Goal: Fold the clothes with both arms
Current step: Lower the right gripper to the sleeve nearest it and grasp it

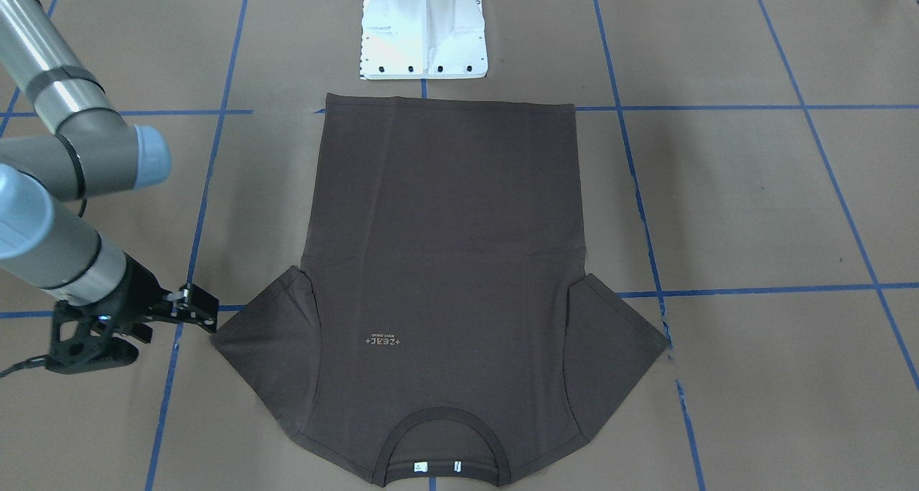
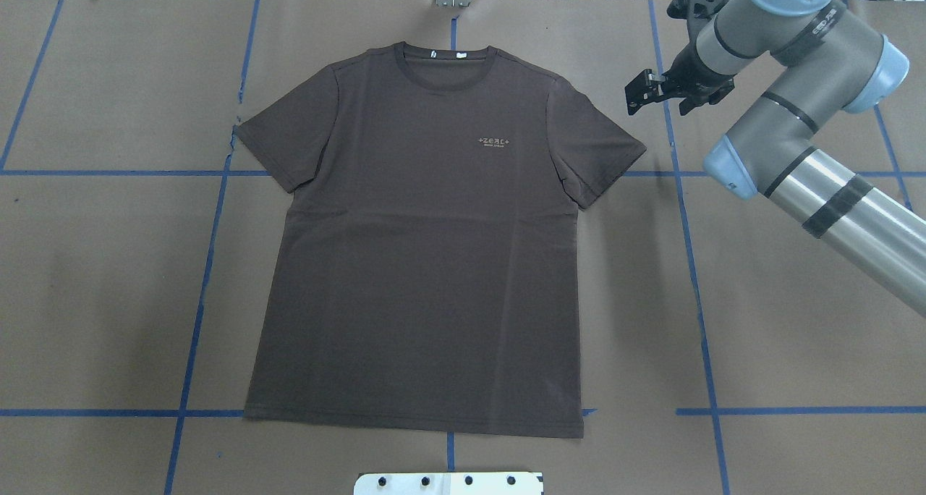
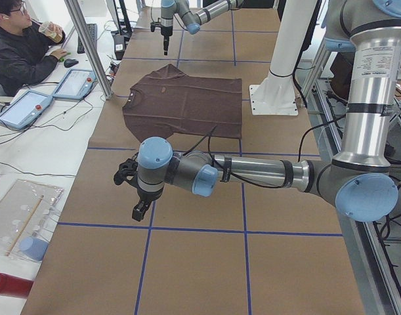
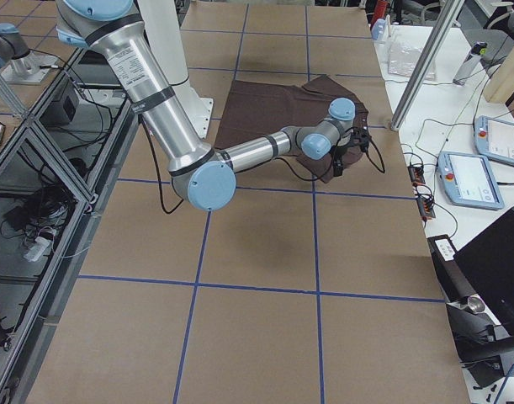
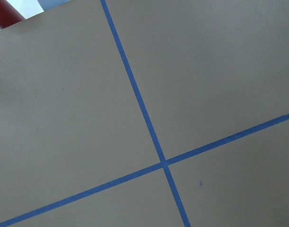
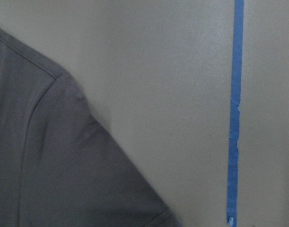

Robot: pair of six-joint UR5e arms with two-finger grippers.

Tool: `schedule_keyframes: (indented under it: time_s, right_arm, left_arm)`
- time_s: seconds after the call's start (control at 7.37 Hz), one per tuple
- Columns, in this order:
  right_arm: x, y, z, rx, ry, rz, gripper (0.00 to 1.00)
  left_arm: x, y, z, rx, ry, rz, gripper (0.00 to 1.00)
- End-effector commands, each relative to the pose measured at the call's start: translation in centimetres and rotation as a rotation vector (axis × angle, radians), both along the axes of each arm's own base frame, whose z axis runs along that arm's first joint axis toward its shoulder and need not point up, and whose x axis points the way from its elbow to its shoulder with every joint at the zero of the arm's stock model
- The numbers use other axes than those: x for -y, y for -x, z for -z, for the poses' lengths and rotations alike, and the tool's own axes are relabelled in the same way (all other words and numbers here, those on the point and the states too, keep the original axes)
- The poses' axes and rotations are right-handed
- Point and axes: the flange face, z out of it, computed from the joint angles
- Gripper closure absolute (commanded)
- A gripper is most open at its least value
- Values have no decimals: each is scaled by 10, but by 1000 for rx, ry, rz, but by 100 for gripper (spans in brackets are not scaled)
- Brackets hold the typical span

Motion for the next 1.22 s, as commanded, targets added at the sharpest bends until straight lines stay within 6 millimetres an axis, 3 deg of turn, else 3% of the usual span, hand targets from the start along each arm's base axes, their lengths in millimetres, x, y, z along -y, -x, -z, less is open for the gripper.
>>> schedule_keyframes:
  time_s: [0.0, 0.41, 0.68, 1.09]
  right_arm:
    - [-13, 35, -21, -31, 51, 16, 0]
    - [-13, 48, -18, -77, 41, -7, 0]
    - [-11, 51, -38, -106, 64, -1, 1]
    - [-11, 56, -39, -108, 71, 0, 8]
  left_arm:
    - [1, 0, 5, -10, 10, 21, 0]
    - [3, 1, 7, -11, 6, 24, 0]
    - [3, 1, 7, -11, 6, 24, 0]
    - [2, -3, 9, -52, 8, 7, 0]
